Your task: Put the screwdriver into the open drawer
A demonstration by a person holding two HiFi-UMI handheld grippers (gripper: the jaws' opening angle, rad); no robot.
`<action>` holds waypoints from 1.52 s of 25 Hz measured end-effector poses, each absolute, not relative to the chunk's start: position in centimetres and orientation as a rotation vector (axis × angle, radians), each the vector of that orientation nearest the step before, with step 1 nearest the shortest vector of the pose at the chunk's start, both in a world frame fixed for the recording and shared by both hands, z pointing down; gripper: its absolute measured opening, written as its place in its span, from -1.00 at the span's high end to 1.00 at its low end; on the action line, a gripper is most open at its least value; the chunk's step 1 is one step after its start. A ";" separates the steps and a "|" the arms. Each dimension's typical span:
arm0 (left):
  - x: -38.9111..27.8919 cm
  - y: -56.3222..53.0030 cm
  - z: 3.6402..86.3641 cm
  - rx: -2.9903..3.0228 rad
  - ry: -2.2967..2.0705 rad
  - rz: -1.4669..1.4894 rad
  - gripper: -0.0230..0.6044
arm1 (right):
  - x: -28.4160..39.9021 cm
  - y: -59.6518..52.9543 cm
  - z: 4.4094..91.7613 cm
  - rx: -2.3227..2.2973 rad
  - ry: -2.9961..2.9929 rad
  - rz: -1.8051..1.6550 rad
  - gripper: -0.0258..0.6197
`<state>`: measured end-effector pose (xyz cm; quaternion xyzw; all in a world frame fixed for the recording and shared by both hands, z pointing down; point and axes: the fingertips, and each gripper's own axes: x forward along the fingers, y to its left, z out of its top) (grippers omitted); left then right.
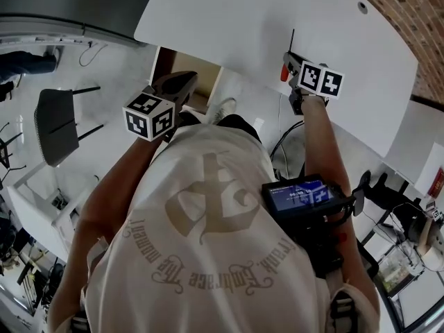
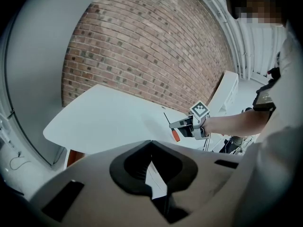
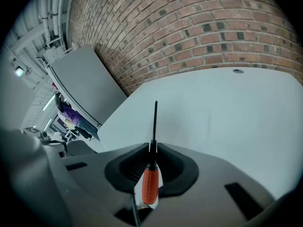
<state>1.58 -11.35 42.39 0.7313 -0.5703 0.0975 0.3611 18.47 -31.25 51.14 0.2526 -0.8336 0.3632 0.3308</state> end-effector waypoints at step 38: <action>-4.0 -1.3 42.6 1.812 -1.521 0.164 0.86 | 6.6 -16.7 46.6 0.433 -2.322 0.972 0.72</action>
